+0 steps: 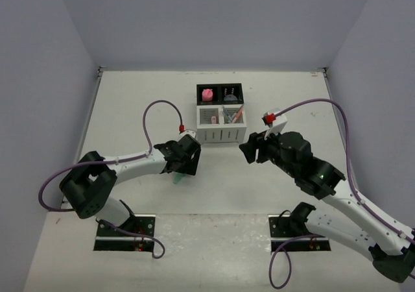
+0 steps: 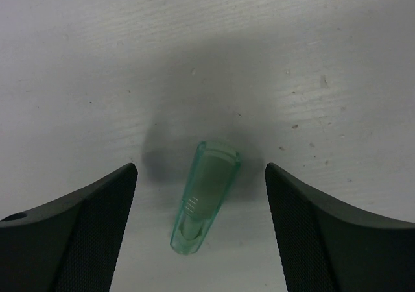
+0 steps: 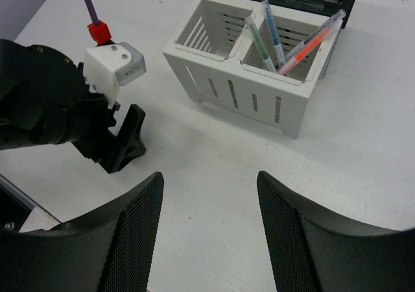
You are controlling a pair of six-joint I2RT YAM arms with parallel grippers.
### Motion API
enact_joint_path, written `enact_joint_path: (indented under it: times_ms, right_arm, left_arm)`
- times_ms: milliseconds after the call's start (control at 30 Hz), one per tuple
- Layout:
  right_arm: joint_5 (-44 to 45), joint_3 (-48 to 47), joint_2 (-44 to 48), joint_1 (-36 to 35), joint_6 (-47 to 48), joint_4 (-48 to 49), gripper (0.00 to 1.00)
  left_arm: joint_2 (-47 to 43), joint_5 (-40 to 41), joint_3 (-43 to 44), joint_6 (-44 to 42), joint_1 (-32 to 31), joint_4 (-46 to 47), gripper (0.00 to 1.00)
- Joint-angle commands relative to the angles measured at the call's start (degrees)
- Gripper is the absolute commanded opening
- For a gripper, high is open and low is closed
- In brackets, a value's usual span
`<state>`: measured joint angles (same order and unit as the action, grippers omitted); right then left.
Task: Sort the stationery into containers
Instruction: Pick up the stationery from the corner of the board.
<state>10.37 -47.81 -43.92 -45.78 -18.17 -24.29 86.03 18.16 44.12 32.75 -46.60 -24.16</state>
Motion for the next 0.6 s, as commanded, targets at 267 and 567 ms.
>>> enact_joint_path:
  times_ms: [267, 567]
  right_arm:
    - [-0.97, 1.35, 1.1, -0.19, -0.02, 2.89, 0.61]
    - [-1.04, 2.21, 2.4, -0.19, -0.19, 3.39, 0.61]
  left_arm:
    - [0.97, -6.12, -4.16, -0.22, 0.49, 2.49, 0.42]
    - [-1.39, 3.06, 0.26, 4.79, -2.0, -6.27, 0.01]
